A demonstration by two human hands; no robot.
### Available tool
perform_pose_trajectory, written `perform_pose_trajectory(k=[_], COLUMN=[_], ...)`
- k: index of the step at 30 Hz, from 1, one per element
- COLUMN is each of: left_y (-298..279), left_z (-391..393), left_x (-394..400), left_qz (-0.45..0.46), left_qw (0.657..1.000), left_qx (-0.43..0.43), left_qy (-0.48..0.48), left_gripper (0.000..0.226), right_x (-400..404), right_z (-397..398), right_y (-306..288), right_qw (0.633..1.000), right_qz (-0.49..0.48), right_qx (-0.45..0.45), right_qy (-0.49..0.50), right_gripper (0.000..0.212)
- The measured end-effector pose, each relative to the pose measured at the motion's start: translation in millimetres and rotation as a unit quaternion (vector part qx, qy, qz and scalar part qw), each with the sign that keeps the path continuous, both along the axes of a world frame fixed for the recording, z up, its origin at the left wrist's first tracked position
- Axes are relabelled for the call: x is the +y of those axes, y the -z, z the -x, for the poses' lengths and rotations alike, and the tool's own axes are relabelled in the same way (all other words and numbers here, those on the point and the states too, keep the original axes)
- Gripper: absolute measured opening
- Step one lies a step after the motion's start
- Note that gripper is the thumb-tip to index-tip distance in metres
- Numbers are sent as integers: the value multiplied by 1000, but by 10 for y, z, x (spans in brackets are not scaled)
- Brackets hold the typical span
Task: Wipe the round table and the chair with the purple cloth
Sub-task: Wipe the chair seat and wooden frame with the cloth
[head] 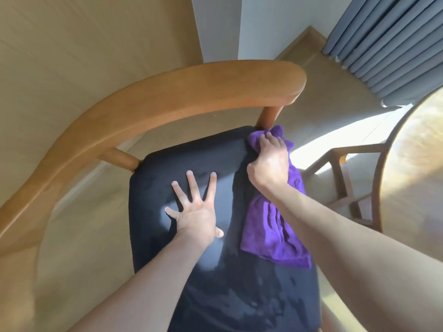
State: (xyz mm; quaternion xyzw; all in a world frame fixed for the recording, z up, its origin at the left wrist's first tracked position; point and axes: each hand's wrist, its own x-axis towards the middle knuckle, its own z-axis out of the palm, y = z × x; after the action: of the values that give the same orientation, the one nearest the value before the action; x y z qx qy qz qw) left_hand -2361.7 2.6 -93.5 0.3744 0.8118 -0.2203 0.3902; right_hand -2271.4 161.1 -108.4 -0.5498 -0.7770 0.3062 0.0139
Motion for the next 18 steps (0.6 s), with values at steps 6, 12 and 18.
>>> perform_pose_trajectory(k=[6,12,18], left_y=[-19,36,73], left_z=[-6,-32,-41], left_x=[2,4,-5], left_qz=[-3,1,3], left_qw=[1000,1000,1000], left_qx=[-11,11,22], left_qy=[-14,0,11], left_gripper=[152,154,152], right_x=[396,260,-362], right_z=[-588,-101,180], right_y=[-255,-150,115], right_qw=[982,974,976], right_qz=[20,43,-61], right_qx=[-22,72,1], right_qy=[-189,210,-208], right_gripper=[60,42,51])
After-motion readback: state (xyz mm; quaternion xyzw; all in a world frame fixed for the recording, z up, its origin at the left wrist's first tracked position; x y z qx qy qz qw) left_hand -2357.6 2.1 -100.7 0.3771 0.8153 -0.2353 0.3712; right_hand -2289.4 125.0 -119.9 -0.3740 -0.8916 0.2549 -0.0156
